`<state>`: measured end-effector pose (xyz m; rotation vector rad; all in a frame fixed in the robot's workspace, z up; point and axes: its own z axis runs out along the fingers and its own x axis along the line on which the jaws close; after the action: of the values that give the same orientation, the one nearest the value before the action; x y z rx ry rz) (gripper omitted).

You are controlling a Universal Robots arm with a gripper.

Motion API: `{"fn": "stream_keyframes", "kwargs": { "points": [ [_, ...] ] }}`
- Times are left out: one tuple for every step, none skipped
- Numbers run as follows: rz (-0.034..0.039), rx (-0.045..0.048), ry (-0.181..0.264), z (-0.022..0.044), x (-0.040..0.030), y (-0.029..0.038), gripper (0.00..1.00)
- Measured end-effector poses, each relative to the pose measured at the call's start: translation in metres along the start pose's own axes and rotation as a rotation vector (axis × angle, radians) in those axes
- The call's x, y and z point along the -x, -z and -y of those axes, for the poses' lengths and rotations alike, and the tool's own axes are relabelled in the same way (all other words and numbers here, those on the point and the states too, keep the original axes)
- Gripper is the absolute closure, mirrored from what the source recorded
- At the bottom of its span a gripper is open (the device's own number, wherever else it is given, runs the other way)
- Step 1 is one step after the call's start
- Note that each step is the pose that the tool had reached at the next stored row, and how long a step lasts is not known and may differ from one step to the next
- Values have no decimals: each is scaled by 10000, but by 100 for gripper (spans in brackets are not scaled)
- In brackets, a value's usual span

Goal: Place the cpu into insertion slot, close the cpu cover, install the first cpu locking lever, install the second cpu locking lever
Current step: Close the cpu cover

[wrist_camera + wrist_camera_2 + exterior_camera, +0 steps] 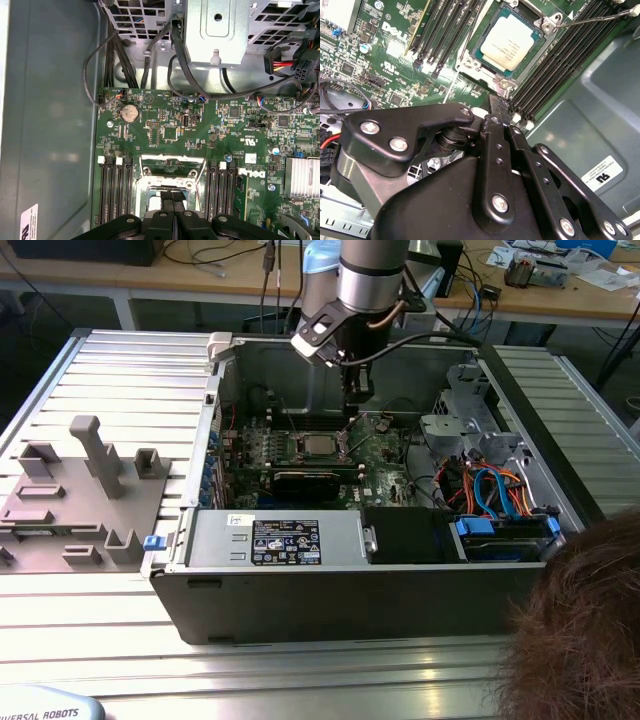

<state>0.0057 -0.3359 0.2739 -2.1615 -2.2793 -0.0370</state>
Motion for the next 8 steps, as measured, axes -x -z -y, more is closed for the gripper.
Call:
{"fn": "stream_keyframes", "kwargs": {
  "points": [
    [1, 0, 0, -2, 0, 0, 89],
    [1, 0, 0, -3, 0, 0, 89],
    [0, 0, 0, -5, 0, -1, 89],
    [0, 0, -1, -6, 0, -1, 89],
    [1, 0, 0, -7, 0, -1, 89],
    [1, 0, 0, -8, 1, -2, 89],
    [1, 0, 1, -10, 1, -2, 89],
    [0, 0, 1, -12, 1, -3, 89]
  ]
}}
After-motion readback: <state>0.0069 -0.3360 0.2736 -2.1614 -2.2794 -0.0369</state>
